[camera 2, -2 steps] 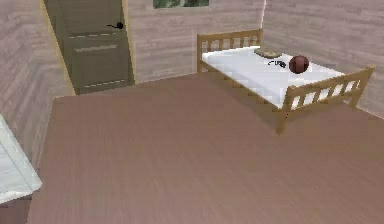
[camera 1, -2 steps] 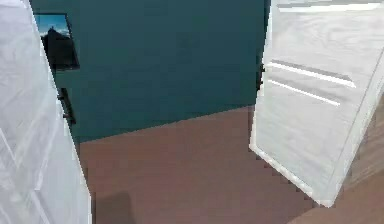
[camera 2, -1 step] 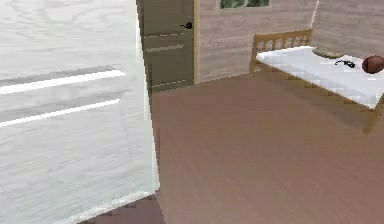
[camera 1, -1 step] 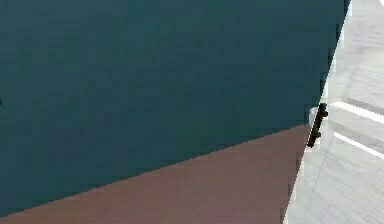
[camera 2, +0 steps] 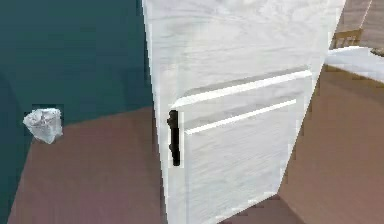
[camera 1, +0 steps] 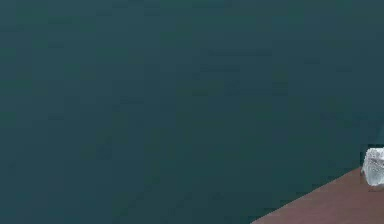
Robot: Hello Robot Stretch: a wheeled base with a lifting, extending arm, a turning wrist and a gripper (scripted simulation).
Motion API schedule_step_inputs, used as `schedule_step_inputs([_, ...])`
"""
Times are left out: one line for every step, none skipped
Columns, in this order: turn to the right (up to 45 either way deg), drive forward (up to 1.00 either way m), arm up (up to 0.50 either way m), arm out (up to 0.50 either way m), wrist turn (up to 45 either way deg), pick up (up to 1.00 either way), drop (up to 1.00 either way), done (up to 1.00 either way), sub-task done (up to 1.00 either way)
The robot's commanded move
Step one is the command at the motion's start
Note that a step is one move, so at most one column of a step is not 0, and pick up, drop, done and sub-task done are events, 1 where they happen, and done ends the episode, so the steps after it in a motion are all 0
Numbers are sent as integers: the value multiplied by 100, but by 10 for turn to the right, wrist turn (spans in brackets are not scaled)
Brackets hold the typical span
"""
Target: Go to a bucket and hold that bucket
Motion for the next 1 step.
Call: schedule_step_inputs([210, 0, 0, 0, 0, 0, 0, 0, 0])
